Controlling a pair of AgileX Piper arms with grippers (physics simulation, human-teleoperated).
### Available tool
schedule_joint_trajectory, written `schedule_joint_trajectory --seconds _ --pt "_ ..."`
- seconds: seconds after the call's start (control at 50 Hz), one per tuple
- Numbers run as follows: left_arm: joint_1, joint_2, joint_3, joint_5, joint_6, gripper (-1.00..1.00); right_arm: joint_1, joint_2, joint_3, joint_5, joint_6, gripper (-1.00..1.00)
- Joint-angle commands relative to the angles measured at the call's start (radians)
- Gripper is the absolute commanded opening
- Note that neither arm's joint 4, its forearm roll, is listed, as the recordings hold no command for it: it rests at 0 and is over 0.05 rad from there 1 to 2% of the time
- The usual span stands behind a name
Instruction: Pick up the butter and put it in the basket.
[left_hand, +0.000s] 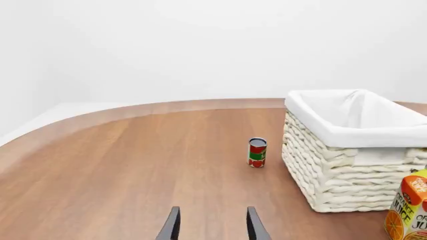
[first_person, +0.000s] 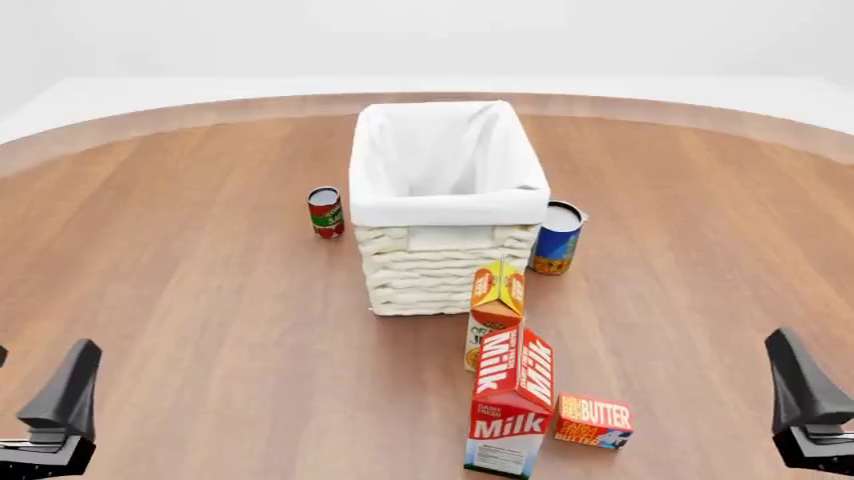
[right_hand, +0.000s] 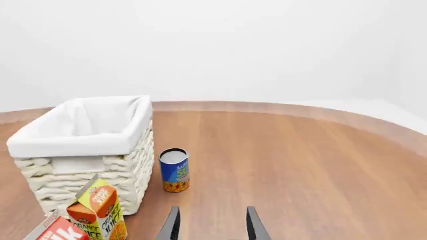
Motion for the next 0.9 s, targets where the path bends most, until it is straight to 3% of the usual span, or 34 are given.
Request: schedule_joint_trajectory --seconds 0.02,0.12,0.24,0.28,0.3,0.38,0.4,0.42,0.44,0.46,0.5,0.7,0.78,0.84,0.86,0.88,0.9 --pt "0.000 0.000 0.000 0.000 0.000 1.00 0.066 0.042 0.001 -0.030 -0.056 1.00" --pt "0.000 0.000 0.000 0.000 0.000 1.00 0.076 0.082 -0.047 -0.015 -0.061 1.00" --pt "0.000 0.000 0.000 0.000 0.000 1.00 0.179 0.145 -0.084 -0.004 -0.163 1.00" --pt "0.000 0.000 0.000 0.000 0.000 1.00 0.293 0.211 -0.096 0.014 -0.228 1.00" --pt "0.000 0.000 0.000 0.000 0.000 1.00 0.339 0.272 -0.095 0.008 -0.293 1.00" --pt "0.000 0.000 0.000 0.000 0.000 1.00 0.461 0.427 -0.116 0.034 -0.425 1.00" --pt "0.000 0.000 0.000 0.000 0.000 1.00 0.466 0.455 -0.123 0.038 -0.472 1.00" --pt "0.000 0.000 0.000 0.000 0.000 1.00 0.466 0.456 -0.123 0.037 -0.472 1.00" --pt "0.000 0.000 0.000 0.000 0.000 1.00 0.466 0.471 -0.128 0.037 -0.508 1.00" --pt "0.000 0.000 0.000 0.000 0.000 1.00 0.478 0.524 -0.142 0.050 -0.610 1.00" --pt "0.000 0.000 0.000 0.000 0.000 1.00 0.492 0.549 -0.154 0.077 -0.675 1.00" --pt "0.000 0.000 0.000 0.000 0.000 1.00 0.378 0.735 -0.179 0.052 -0.848 1.00" --pt "0.000 0.000 0.000 0.000 0.000 1.00 0.375 0.768 -0.218 0.121 -0.897 1.00" --pt "0.000 0.000 0.000 0.000 0.000 1.00 0.382 0.781 -0.233 0.179 -0.965 1.00" --pt "0.000 0.000 0.000 0.000 0.000 1.00 0.387 0.787 -0.227 0.222 -1.028 1.00" --pt "0.000 0.000 0.000 0.000 0.000 1.00 0.387 0.786 -0.228 0.223 -1.028 1.00" --pt "0.000 0.000 0.000 0.000 0.000 1.00 0.402 0.776 -0.222 0.268 -1.066 1.00"
